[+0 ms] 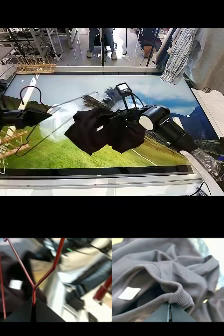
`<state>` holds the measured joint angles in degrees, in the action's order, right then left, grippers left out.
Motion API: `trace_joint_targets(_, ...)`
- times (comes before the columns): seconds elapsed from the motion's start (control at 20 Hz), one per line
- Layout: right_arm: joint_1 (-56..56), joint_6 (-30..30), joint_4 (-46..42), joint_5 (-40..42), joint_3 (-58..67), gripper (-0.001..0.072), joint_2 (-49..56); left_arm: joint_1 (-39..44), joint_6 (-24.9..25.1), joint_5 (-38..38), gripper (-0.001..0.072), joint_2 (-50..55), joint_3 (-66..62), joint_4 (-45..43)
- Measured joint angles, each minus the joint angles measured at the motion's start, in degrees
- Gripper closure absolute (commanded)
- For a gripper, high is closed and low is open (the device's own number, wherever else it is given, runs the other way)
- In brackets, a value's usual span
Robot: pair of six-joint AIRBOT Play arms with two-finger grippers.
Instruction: Fold the clothes and pants, and hang the long-sleeved shirts on hangers.
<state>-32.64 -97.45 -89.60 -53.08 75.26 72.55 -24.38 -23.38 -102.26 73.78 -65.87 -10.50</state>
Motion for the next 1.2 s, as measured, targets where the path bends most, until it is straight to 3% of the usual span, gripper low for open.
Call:
trace_joint_targets(0.4,1.44,-1.03,-1.29,4.20,0.02,0.0691,0.00,2.78,-7.61,-3.43,0.0691,1.18,0.00,-9.07)
trace_joint_targets(0.8,-0.48,0.70,1.68,4.90,0.26,0.0691,-0.04,5.20,-11.45,-3.23,0.0692,1.40,0.00,-10.54)
trace_joint_targets(1.0,-5.16,2.58,2.14,3.93,1.53,0.0691,-1.03,9.88,-15.15,1.46,0.0695,2.93,0.00,-10.51)
trace_joint_targets(1.2,-9.35,3.10,2.34,-0.13,2.21,0.0691,-3.48,13.16,-16.83,11.93,0.0696,3.41,0.00,-8.37)
